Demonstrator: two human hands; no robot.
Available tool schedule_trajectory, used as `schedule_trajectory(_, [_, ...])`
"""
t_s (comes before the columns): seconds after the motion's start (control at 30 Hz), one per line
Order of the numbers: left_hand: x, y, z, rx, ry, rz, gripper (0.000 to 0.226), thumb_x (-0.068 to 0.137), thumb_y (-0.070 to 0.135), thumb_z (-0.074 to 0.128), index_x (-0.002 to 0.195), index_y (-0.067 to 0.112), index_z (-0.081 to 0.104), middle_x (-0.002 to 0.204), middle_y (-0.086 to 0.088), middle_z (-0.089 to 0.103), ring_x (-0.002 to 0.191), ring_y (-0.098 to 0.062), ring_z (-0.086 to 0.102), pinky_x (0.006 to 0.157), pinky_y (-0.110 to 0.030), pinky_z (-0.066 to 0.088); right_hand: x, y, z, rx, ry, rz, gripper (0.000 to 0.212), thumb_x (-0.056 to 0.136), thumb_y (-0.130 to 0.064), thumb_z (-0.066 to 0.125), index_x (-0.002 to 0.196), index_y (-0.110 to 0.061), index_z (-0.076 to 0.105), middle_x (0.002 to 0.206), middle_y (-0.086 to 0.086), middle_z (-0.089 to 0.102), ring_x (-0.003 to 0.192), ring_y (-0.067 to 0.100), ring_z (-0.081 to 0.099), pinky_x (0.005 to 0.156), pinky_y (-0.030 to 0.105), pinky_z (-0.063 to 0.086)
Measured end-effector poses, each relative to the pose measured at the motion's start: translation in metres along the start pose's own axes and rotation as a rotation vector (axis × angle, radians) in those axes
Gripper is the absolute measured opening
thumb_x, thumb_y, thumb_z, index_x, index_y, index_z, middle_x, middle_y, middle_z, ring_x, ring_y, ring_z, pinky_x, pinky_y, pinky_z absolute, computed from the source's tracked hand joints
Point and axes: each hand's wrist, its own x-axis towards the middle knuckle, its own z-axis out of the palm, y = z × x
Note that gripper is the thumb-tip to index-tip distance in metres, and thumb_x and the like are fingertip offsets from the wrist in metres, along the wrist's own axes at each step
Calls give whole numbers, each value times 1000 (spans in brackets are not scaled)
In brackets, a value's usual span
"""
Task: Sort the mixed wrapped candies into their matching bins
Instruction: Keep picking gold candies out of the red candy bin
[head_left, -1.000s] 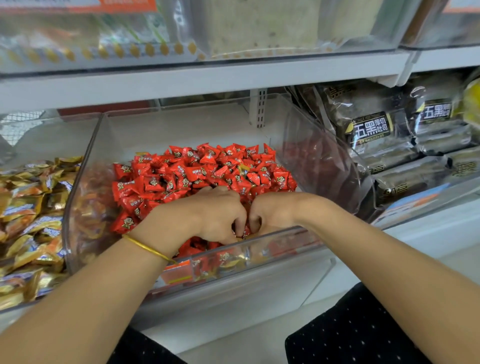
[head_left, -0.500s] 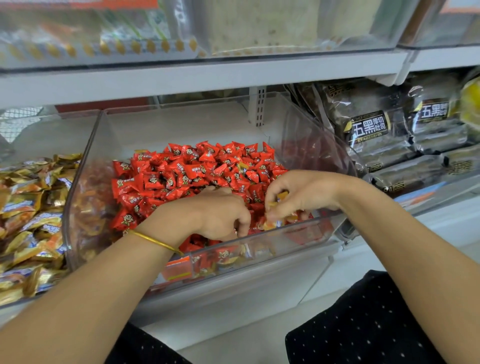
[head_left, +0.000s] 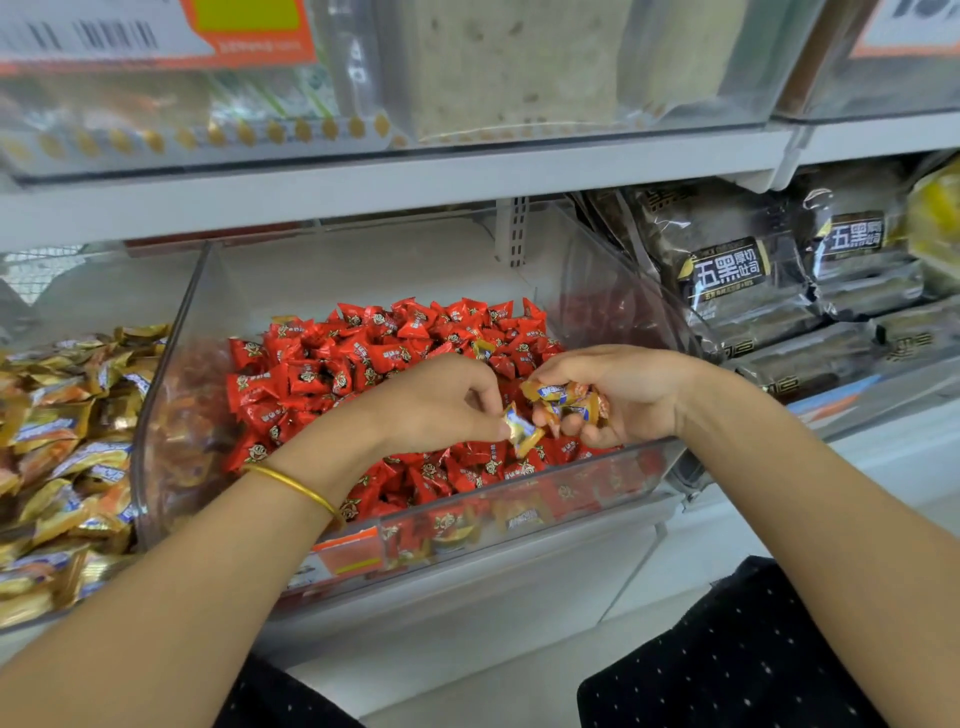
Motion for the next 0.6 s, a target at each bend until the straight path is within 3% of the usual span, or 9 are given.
schedule_trajectory(0.13, [1,3,1,-136,72,-42,13,84,20,67,84,7,67,83,-1,70,77,-9,61,75,-25,48,2,0,6,106,36,-13,12,92,-19,54,83,-14,59,72,7,64,53,17,58,38,16,42])
schedule_trajectory(0.23, [3,4,3,-227,120,-54,12,87,18,64,83,6,66,77,2,70,59,5,57,54,-8,42,3,0,10,104,18,-65,13,92,-26,58,92,-13,58,79,9,63,57,16,55,40,17,42])
schedule_trajectory(0.3, [5,4,4,-285,152,-59,12,88,17,63,80,8,67,74,4,69,52,10,53,48,-4,38,2,1,10,73,-31,-99,18,89,-30,61,98,-14,59,86,7,64,61,14,56,44,16,43])
schedule_trajectory(0.43, [5,3,5,-259,166,-16,11,87,15,64,77,11,66,71,1,67,50,8,53,47,-4,37,-1,1,9,27,-34,-152,5,85,-17,65,87,-17,61,85,4,64,60,15,60,47,16,44])
schedule_trajectory(0.5, [4,2,4,-204,115,3,9,84,15,68,81,6,67,70,2,65,51,7,53,48,-5,38,-2,-1,4,95,65,-192,8,84,-11,66,83,-16,60,80,5,62,58,16,59,43,17,44])
schedule_trajectory(0.6, [3,4,12,48,-172,82,11,82,15,70,89,8,72,74,9,64,59,10,54,56,-3,38,-7,-5,-3,297,101,-207,9,85,-12,65,79,-15,58,71,6,60,52,14,57,40,17,45])
